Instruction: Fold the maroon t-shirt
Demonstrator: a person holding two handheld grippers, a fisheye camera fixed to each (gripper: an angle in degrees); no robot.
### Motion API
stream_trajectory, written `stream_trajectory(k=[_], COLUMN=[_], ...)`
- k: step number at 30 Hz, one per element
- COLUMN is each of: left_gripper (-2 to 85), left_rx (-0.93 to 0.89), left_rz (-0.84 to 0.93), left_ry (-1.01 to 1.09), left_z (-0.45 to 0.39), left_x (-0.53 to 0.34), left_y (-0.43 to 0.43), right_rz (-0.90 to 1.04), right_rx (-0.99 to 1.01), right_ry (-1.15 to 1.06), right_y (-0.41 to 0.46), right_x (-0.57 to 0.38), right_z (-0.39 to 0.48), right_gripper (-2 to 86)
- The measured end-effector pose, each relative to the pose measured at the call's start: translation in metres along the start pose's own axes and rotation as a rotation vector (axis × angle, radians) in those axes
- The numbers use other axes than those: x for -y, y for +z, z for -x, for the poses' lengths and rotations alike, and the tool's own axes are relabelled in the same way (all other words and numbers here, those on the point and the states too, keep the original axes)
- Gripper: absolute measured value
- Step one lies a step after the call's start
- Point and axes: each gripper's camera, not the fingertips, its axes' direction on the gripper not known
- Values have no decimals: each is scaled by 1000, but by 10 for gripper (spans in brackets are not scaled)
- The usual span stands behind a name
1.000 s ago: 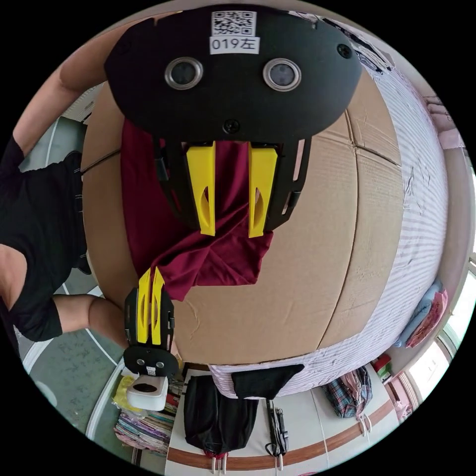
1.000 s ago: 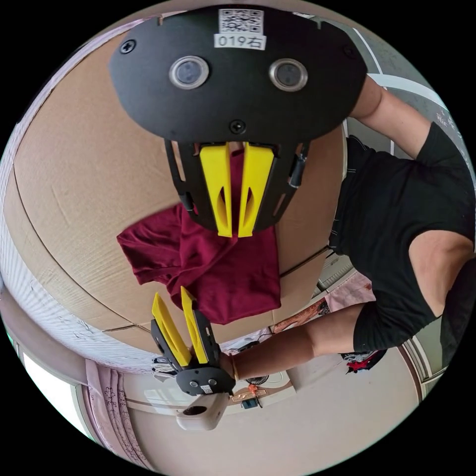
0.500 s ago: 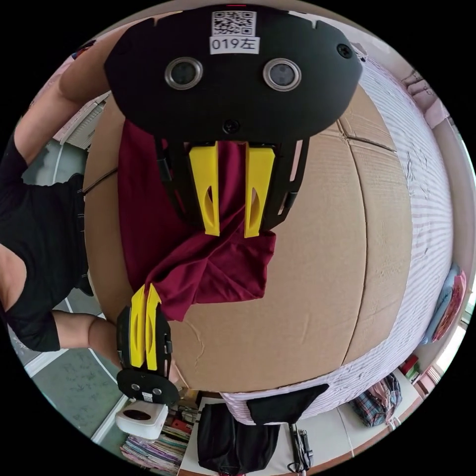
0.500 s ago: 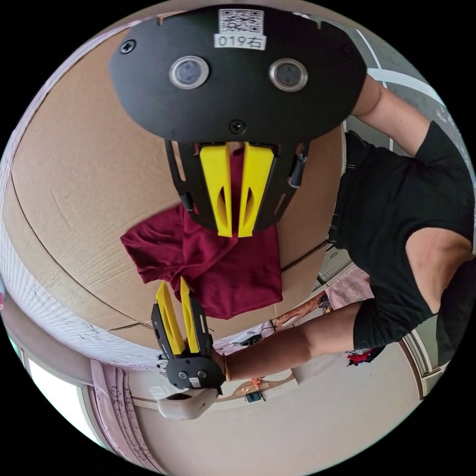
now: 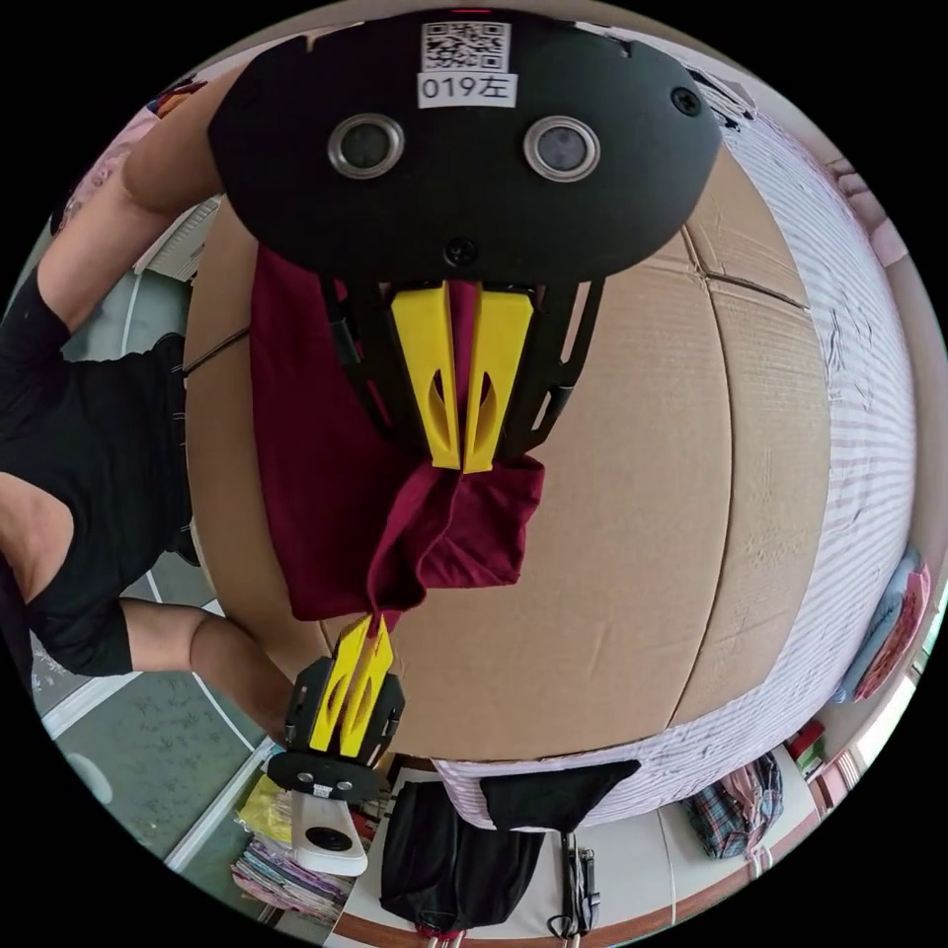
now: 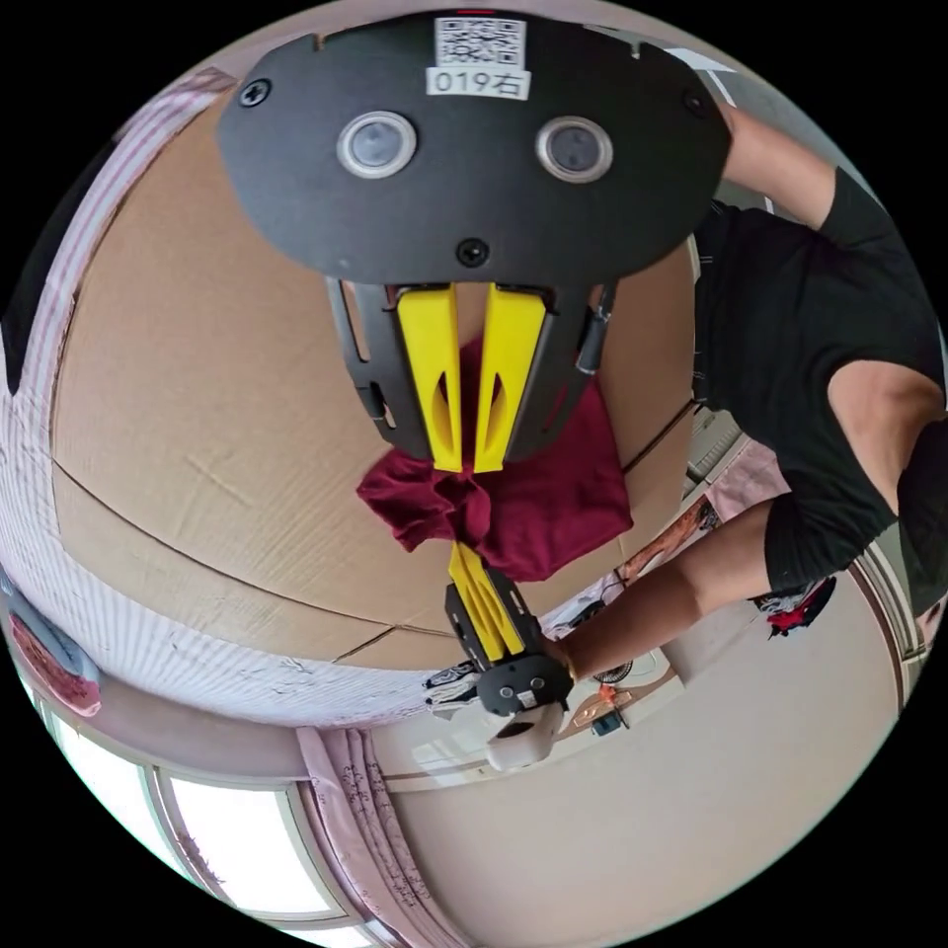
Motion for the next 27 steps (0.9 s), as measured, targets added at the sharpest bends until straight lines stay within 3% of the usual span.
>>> stream_trajectory(k=[8, 19, 23, 27], left_gripper=[7, 10, 10, 13], left_rx=[28, 10, 41, -23], left_rz=[1, -25, -79, -273], left_ry=[-95, -241, -355, -399], left_z=[19, 31, 34, 24], left_x=[-3, -20, -40, -72], left_y=[6, 13, 6, -16], right_rz=[26, 58, 53, 26], right_rx=[-27, 18, 30, 54], right_ry=[259, 401, 446, 466], right_y=[0, -6, -8, -14], right_x=[16, 19, 14, 5], right_z=[-116, -201, -225, -242], right_gripper=[8, 12, 18, 32])
